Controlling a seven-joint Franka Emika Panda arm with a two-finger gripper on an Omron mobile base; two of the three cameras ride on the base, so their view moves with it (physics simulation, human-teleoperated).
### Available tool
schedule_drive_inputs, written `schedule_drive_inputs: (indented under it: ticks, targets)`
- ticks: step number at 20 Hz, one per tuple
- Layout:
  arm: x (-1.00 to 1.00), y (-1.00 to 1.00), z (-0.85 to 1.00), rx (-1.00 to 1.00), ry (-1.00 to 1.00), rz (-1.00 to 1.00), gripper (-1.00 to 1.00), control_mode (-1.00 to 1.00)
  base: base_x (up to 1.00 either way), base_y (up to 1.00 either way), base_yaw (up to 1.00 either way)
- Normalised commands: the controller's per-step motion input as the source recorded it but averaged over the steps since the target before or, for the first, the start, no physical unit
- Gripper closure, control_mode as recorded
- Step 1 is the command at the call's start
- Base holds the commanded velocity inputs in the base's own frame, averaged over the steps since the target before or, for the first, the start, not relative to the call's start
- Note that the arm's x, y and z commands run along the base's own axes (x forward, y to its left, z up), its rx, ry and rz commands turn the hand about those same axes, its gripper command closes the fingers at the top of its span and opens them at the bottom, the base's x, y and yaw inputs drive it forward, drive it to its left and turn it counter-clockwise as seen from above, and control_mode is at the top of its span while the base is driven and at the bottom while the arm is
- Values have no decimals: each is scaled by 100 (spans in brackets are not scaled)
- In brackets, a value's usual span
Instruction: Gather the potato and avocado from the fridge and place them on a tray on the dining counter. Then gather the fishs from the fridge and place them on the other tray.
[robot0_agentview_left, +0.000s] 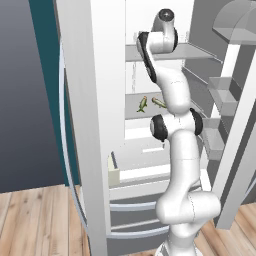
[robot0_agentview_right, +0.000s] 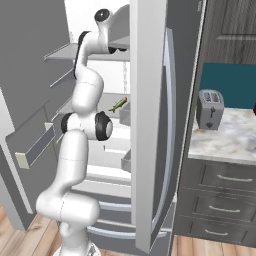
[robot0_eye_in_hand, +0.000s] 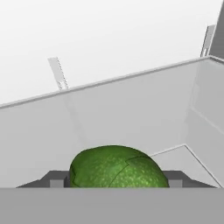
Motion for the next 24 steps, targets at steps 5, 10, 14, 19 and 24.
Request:
schedule_drive_inputs:
  ticks: [5,10,14,19,24]
  targets:
    - [-100,1,-95,9,-56,-2,100,-100,0,0,0]
    - [-41,0,-100,0,-80,3,100,-100,0,0,0]
    - [16,0,-100,-2,-78,15,100,-100,0,0,0]
    - [4,0,-100,-2,-79,17,100,-100,0,0,0]
    - [-13,0,-100,0,-82,10,100,-100,0,0,0]
